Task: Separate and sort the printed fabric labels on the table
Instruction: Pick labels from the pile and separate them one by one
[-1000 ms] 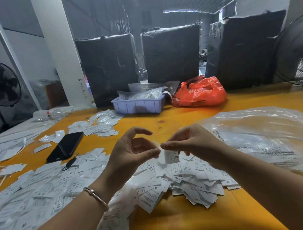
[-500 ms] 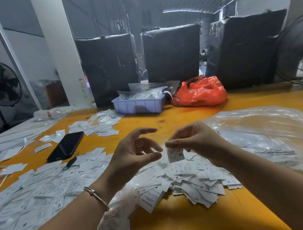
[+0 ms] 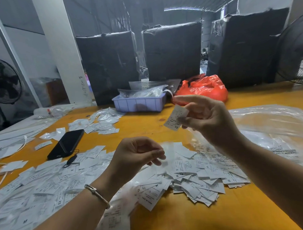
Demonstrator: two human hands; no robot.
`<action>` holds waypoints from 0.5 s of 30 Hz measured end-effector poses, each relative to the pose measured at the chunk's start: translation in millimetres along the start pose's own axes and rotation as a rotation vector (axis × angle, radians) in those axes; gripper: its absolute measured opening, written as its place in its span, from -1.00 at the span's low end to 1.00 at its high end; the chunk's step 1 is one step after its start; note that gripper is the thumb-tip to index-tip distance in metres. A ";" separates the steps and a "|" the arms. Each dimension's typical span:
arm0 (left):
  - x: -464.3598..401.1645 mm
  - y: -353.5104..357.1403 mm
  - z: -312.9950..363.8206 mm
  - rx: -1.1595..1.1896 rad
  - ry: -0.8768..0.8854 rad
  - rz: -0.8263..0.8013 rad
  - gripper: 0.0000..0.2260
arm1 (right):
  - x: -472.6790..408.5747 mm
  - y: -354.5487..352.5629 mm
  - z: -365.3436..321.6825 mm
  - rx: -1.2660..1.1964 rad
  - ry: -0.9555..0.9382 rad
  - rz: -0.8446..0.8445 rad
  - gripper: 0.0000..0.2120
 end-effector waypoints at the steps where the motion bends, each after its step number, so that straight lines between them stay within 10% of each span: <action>1: 0.4 -0.2 0.5 -0.003 0.005 0.003 -0.79 | -0.4 -2.3 -2.8 -0.024 -0.013 -0.007 -0.59; 8: 0.2 0.3 1.0 0.020 0.022 0.017 -0.80 | 1.7 -0.4 -10.4 0.039 -0.004 -0.093 -0.95; 15: 0.4 0.1 0.9 0.023 0.042 0.003 -0.82 | 4.9 7.4 -11.5 0.075 0.020 -0.183 -0.87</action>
Point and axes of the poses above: each hand's wrist, its own x-axis away from the middle knuckle, its own y-axis out of the palm, z = x × y, the point moved 1 cm from there along -x, towards the middle knuckle, and after that the axes turned 7 degrees about x, right-handed, at the moved point
